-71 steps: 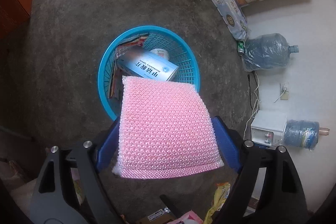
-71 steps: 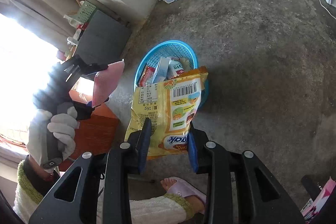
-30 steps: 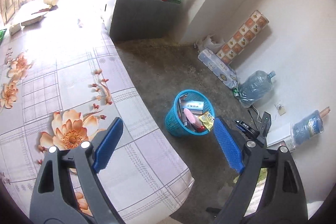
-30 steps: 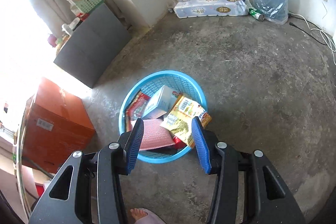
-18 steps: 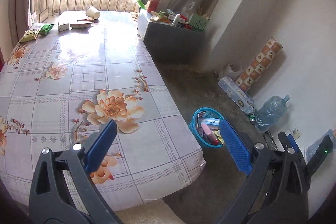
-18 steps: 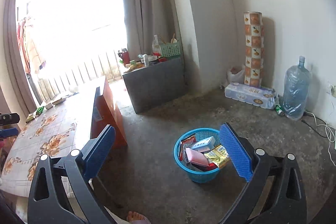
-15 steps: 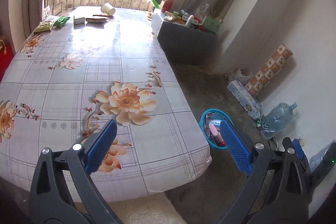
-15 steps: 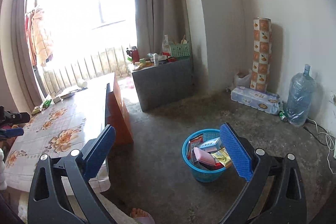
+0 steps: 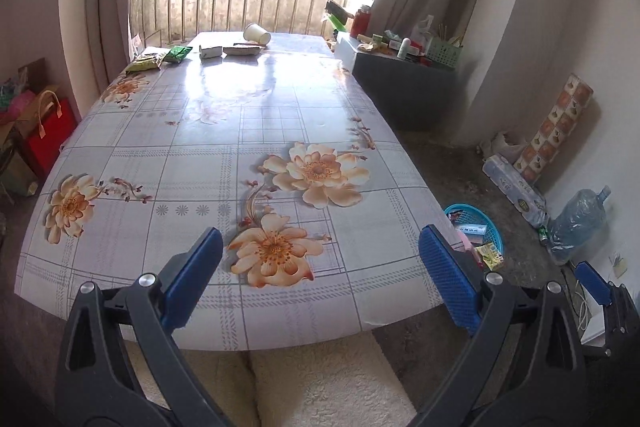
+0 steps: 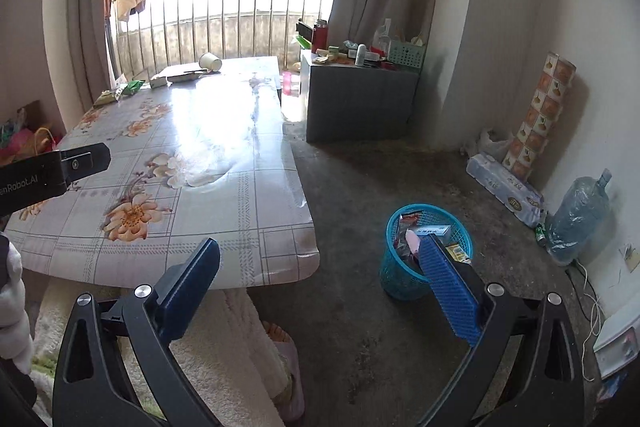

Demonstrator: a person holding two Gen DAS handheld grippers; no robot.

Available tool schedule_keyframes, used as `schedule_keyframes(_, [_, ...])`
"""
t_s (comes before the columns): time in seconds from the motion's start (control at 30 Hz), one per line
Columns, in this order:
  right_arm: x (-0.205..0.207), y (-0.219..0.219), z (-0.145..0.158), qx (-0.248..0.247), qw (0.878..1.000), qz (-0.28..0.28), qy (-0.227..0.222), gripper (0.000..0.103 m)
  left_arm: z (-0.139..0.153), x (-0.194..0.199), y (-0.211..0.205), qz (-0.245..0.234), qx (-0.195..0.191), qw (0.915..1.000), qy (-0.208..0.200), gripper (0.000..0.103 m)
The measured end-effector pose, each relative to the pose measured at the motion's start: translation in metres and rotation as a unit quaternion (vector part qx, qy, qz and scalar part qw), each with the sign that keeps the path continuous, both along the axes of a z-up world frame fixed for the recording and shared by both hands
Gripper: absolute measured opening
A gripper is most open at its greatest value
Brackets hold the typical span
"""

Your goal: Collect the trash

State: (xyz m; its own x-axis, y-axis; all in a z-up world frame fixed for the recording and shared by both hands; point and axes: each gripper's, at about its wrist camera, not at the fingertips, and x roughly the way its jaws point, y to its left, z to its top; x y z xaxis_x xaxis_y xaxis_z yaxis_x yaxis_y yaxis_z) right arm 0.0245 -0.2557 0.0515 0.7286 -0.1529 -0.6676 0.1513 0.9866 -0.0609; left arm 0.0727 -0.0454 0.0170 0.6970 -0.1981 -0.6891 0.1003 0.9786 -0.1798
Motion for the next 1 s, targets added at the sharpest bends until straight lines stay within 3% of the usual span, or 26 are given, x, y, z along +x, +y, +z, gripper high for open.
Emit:
schedule_keyframes(0.13, [-0.002, 0.004, -0.007, 0.009, 0.999, -0.013, 0.032, 0.097, -0.022, 0.0, 0.003, 0.013, 0.037, 0.9981, 0.047, 0.094])
schedule_keyframes(0.3, [0.0, -0.001, -0.018, 0.003, 0.998, -0.03, 0.061, 0.097, -0.032, -0.01, -0.001, 0.013, 0.112, 0.9922, 0.052, 0.094])
schedule_keyframes(0.6, [0.003, -0.01, -0.021, -0.001, 0.996, -0.047, 0.075, 0.097, -0.042, -0.015, 0.0, 0.007, 0.137, 0.987, 0.084, 0.094])
schedule_keyframes(1.0, [0.003, -0.019, -0.024, 0.005, 0.995, -0.054, 0.081, 0.097, -0.038, -0.015, -0.008, -0.001, 0.136, 0.9863, 0.094, 0.094])
